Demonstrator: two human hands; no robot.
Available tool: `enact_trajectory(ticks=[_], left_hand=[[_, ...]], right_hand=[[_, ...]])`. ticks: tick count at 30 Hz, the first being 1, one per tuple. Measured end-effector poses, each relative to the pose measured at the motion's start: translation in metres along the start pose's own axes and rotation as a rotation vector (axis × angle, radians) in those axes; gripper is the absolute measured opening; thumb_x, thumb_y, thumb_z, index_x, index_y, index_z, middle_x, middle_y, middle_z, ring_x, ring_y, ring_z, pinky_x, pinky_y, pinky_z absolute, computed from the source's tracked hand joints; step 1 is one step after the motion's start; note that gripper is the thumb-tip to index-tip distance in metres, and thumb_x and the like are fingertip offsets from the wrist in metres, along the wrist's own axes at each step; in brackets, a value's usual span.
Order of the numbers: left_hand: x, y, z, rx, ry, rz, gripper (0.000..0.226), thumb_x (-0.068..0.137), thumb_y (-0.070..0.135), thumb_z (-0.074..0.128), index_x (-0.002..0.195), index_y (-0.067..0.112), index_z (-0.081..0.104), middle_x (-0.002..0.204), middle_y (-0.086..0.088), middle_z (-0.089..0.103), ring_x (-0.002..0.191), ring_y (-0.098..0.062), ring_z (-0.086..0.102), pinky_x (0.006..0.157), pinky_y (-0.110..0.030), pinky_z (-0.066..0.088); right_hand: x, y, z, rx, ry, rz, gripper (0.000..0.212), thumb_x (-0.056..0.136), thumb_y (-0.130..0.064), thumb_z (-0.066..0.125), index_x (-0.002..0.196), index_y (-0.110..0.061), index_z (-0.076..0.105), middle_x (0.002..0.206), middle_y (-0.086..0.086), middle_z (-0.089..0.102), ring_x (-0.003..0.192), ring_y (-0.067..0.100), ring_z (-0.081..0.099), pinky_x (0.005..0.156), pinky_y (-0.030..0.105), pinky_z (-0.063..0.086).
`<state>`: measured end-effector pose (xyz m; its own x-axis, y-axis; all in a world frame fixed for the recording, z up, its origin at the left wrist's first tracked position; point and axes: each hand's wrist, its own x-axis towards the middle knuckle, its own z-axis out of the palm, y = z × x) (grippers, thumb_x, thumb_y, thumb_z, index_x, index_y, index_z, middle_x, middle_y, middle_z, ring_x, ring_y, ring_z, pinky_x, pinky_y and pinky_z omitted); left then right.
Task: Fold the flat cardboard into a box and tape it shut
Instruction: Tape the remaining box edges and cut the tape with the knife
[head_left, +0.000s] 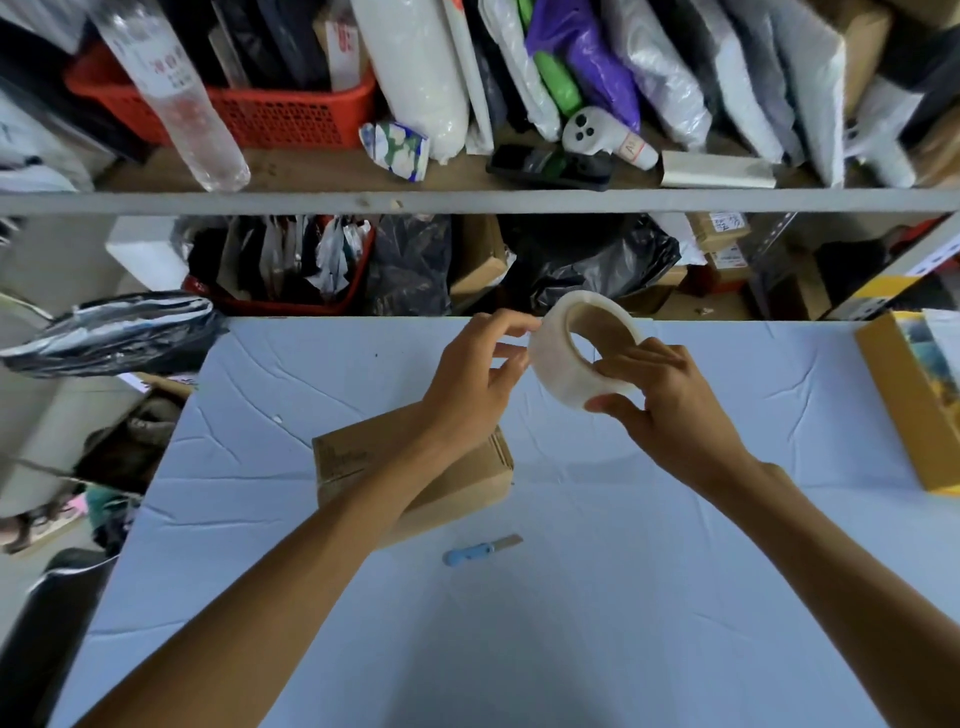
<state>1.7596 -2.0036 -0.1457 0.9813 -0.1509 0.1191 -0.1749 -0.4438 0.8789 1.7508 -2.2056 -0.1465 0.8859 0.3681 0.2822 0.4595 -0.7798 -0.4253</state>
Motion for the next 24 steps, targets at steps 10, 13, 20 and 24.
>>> enact_trajectory(ticks=[10,13,20,24], left_hand=[[0.011,-0.021,-0.016,0.037,-0.018,0.07,0.005,0.089,0.012,0.064,0.084,0.015,0.064,0.08,0.01,0.066,0.079,-0.002,0.063,0.071,-0.008,0.049],[0.006,-0.032,-0.016,0.152,-0.103,0.043,0.007,0.089,0.01,0.063,0.084,0.014,0.064,0.079,0.007,0.065,0.075,-0.001,0.062,0.07,-0.008,0.049],[0.015,-0.04,-0.016,0.188,-0.108,-0.054,0.013,0.088,0.03,0.064,0.084,0.018,0.062,0.08,0.003,0.066,0.075,-0.008,0.063,0.066,-0.016,0.049],[0.019,-0.032,-0.017,0.134,0.002,-0.04,0.019,0.083,0.033,0.071,0.08,0.016,0.064,0.069,0.001,0.062,0.063,-0.004,0.056,0.057,-0.01,0.044]], right_hand=[[-0.002,-0.005,-0.004,0.117,-0.126,0.056,0.026,0.082,-0.016,0.073,0.106,-0.006,0.07,0.081,-0.002,0.055,0.07,0.017,0.047,0.06,0.016,0.034],[0.004,0.001,0.0,0.131,-0.301,0.244,0.016,0.089,-0.026,0.065,0.094,-0.011,0.067,0.08,0.001,0.055,0.07,0.023,0.05,0.054,0.018,0.032],[0.0,-0.012,0.015,0.168,-0.314,0.353,0.025,0.092,-0.034,0.057,0.079,-0.013,0.055,0.07,0.001,0.052,0.063,0.02,0.048,0.051,0.027,0.03],[0.004,-0.017,0.007,0.227,-0.275,0.333,0.026,0.093,-0.032,0.056,0.074,-0.014,0.053,0.065,-0.002,0.051,0.061,0.019,0.048,0.051,0.029,0.03]])
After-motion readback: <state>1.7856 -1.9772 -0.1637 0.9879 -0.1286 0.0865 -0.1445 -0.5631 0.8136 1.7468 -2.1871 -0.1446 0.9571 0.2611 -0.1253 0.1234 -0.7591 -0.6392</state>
